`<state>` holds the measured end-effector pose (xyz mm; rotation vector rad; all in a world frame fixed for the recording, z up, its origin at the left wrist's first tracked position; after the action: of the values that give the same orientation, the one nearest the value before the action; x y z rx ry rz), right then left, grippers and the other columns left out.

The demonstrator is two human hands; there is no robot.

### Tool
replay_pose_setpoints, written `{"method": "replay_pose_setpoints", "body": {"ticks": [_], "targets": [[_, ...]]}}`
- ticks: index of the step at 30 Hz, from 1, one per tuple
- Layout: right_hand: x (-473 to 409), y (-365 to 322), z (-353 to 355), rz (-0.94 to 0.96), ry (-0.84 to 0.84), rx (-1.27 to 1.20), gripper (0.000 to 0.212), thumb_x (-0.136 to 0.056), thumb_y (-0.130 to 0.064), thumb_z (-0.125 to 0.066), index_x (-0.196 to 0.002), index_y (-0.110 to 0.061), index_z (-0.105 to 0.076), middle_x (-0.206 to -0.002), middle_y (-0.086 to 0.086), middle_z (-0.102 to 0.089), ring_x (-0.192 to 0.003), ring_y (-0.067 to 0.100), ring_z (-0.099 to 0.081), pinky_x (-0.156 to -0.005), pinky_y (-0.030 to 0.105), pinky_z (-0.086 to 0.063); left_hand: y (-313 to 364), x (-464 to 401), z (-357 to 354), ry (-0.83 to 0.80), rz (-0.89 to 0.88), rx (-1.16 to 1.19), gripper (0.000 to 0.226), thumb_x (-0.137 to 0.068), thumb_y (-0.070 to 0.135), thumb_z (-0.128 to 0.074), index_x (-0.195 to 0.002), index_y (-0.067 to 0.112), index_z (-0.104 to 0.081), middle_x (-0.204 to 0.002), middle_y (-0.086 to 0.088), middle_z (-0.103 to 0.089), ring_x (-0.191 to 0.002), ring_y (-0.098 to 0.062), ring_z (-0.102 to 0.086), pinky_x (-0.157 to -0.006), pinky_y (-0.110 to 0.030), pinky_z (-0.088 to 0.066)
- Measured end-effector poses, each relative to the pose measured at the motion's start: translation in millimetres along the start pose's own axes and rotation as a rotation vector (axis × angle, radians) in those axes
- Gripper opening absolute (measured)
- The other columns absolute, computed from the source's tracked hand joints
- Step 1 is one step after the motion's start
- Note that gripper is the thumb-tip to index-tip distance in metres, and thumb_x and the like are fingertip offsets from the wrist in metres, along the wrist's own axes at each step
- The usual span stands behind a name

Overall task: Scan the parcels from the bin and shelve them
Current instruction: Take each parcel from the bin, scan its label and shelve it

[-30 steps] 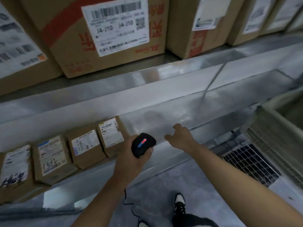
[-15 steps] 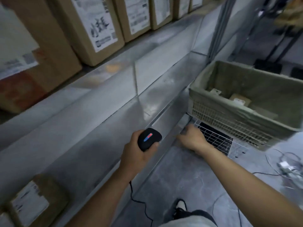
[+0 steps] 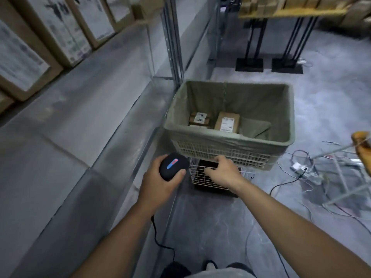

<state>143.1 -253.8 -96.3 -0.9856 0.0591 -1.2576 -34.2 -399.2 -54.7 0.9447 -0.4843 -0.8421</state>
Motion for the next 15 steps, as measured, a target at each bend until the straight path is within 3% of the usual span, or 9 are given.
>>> {"method": "replay_pose_setpoints", "body": {"ticks": [6, 12, 15], "targets": [[-43, 13, 30, -0.071, 0.057, -0.044, 0.068, -0.09, -0.044, -0.066, -0.147, -0.015, -0.041, -0.148, 0.01, -0.045, -0.134, 0.029, -0.047, -0.109, 0.038, -0.041, 15, -65, -38, -0.087, -0.041, 0.005, 0.052, -0.079, 0.036, -0.088, -0.121, 0.039, -0.057, -0.109, 0.023, -0.068, -0.096, 0.011, -0.064, -0.076, -0.006, -0.046], [-97, 13, 56, -0.161, 0.143, -0.074, 0.069, -0.091, -0.044, -0.068, -0.147, -0.016, -0.041, -0.146, 0.01, -0.044, -0.129, 0.029, -0.05, -0.108, 0.04, -0.044, 17, -141, -75, -0.172, -0.064, 0.028, 0.051, -0.079, 0.036, -0.088, -0.121, 0.038, -0.059, -0.106, 0.022, -0.069, -0.096, 0.012, -0.063, -0.084, -0.018, -0.051], [-123, 8, 70, -0.214, 0.205, -0.096, 0.071, -0.086, -0.046, -0.07, -0.145, -0.016, -0.044, -0.139, 0.008, -0.054, -0.121, 0.028, -0.057, -0.102, 0.041, -0.05, 23, -177, -92, -0.219, -0.063, 0.042, 0.048, -0.081, 0.035, -0.086, -0.12, 0.037, -0.058, -0.103, 0.025, -0.067, -0.089, 0.021, -0.06, -0.075, -0.004, -0.045]]}}
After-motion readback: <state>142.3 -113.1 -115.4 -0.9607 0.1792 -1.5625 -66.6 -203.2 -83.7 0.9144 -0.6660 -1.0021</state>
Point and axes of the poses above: each hand's wrist, its own x-axis away from the middle knuckle, its own z-axis out of the back of the hand, y = z × x, the point moved 4 cm from there along -x, towards the middle knuckle
